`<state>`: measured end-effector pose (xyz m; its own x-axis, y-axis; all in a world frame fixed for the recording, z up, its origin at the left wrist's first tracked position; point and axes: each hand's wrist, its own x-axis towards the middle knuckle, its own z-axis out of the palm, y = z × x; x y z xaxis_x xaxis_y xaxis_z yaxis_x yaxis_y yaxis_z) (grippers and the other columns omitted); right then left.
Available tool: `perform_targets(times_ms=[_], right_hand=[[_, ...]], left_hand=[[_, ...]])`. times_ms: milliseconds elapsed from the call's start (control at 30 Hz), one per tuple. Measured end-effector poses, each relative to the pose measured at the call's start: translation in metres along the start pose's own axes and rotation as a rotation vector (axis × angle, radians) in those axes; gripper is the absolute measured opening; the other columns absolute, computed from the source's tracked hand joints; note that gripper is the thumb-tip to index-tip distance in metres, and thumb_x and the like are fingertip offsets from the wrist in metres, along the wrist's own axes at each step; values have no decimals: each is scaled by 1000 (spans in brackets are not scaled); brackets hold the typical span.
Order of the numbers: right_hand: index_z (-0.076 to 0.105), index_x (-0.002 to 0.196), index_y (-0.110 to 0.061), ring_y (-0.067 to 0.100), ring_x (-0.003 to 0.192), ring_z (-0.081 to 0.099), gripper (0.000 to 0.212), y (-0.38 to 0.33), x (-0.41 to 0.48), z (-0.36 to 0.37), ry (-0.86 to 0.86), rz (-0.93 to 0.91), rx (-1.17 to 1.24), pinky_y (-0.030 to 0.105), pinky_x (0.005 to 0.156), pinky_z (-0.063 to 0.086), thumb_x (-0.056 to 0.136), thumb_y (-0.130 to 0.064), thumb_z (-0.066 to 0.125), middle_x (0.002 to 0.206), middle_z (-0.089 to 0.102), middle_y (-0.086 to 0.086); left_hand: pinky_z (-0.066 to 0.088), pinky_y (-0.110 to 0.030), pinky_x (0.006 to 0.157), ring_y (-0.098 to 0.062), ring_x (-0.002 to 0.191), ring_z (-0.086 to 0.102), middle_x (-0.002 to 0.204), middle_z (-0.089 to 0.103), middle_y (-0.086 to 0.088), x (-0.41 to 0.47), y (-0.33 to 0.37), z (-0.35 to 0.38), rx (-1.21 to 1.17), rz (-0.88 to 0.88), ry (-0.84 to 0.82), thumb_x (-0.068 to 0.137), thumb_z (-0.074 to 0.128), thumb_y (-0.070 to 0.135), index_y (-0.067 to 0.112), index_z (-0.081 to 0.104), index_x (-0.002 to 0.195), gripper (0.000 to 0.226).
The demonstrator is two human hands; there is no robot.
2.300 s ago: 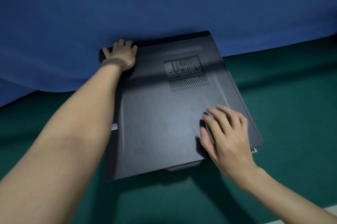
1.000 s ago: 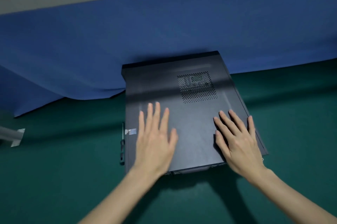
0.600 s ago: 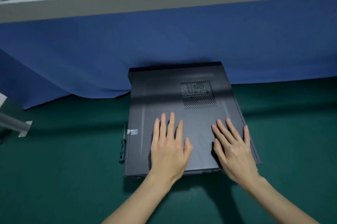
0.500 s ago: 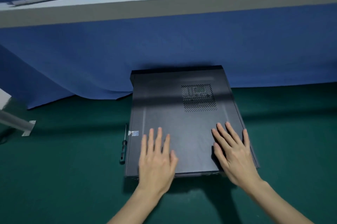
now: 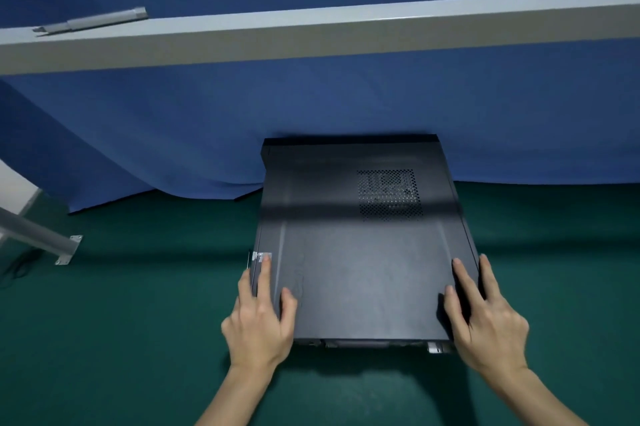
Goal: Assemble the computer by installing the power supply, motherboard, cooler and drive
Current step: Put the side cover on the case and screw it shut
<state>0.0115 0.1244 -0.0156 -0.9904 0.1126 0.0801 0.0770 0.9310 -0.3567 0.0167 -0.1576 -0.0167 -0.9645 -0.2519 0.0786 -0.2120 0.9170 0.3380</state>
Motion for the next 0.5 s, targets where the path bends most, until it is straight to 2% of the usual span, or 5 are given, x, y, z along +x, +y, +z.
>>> perform_targets(times_ms=[133, 267, 367, 433, 500], right_hand=[[69, 119, -11, 39, 53, 64, 58, -7, 19, 3, 11, 11, 3, 33, 39, 45, 87, -45, 34, 134, 53, 28], [68, 121, -14, 36, 51, 62, 57, -3, 19, 8, 61, 25, 24, 28, 42, 41, 89, -45, 32, 137, 52, 23], [66, 123, -16, 38, 57, 64, 58, -1, 19, 11, 99, 44, 12, 30, 46, 43, 89, -47, 30, 141, 50, 20], [64, 126, -19, 39, 61, 65, 58, 1, 18, 12, 128, 49, 9, 35, 50, 46, 90, -48, 29, 143, 48, 17], [62, 128, -21, 40, 65, 66, 52, 4, 18, 14, 144, 55, 1, 38, 53, 48, 93, -46, 34, 145, 47, 15]], left_hand=[[50, -39, 53, -38, 66, 65, 112, 63, -23, 23, 1, 3, -43, -19, 96, 86, 32, 46, 14, 59, 130, 60], [46, -36, 76, -33, 76, 66, 70, 67, -1, 46, -32, 4, -518, -497, 199, 94, 44, 31, 20, 63, 118, 32], [45, -33, 80, -31, 95, 63, 86, 69, -5, 64, -68, 23, -307, -699, -66, 91, 55, 16, 15, 64, 107, 18], [44, -35, 82, -32, 104, 58, 113, 63, -14, 62, -79, 36, -76, -649, -313, 90, 55, 14, 12, 57, 114, 24], [45, -39, 87, -34, 110, 53, 124, 50, -17, 53, -89, 54, 46, -549, -509, 86, 54, 5, 8, 41, 122, 38]])
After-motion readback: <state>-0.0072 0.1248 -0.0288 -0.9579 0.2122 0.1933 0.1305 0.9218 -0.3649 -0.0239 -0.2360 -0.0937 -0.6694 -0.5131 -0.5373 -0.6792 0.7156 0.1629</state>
